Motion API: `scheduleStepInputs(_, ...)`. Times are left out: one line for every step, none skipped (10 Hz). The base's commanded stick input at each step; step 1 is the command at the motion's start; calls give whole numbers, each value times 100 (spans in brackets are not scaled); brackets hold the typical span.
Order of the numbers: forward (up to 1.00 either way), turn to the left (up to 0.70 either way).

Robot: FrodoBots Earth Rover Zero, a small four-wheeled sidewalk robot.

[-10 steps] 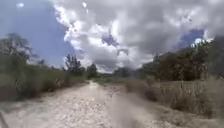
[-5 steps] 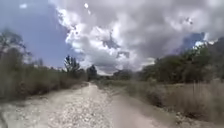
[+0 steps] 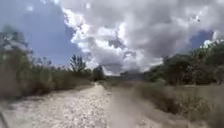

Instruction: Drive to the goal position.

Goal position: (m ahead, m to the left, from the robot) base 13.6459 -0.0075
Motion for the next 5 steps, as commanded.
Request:
scheduleStepInputs(85, 0)
scheduleStepInputs(85, 0)
scheduleStepInputs(85, 0)
scheduleStepInputs(85, 34)
scheduleStepInputs(85, 33)
